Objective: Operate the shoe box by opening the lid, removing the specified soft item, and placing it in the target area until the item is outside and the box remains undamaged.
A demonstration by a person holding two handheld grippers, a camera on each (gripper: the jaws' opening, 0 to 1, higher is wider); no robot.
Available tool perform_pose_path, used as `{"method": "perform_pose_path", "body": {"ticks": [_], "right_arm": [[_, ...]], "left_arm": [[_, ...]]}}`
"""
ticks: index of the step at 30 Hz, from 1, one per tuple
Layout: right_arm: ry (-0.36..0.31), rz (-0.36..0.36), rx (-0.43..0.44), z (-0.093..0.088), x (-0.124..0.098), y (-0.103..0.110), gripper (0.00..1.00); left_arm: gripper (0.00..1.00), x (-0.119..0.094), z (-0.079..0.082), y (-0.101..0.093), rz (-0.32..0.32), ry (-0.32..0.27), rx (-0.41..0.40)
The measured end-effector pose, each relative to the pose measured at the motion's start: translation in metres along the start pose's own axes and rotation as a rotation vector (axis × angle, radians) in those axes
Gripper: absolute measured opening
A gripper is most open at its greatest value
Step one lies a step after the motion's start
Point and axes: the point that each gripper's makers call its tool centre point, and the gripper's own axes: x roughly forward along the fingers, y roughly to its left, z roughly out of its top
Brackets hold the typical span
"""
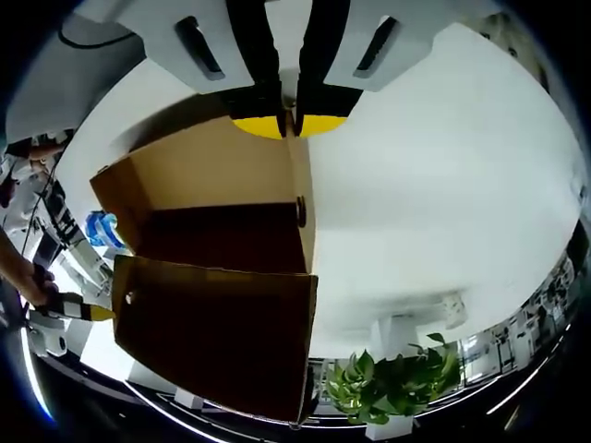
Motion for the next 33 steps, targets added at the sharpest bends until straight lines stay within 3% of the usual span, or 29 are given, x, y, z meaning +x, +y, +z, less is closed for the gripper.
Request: {"method": "perform_pose_path", "body": {"ticks": [13, 33], "right_arm": [[-0.038, -0.006, -0.004, -0.008, -0.014, 0.010, 0.00], [-0.092, -0.012, 0.048, -0.034, -0.040, 0.037, 0.00]], "left_arm": [[0.02, 0.000, 0.000, 0.000, -0.001, 0.000, 0.015], [0.03, 0.000, 0.000, 0.000, -0.005, 0.001, 0.043]]}}
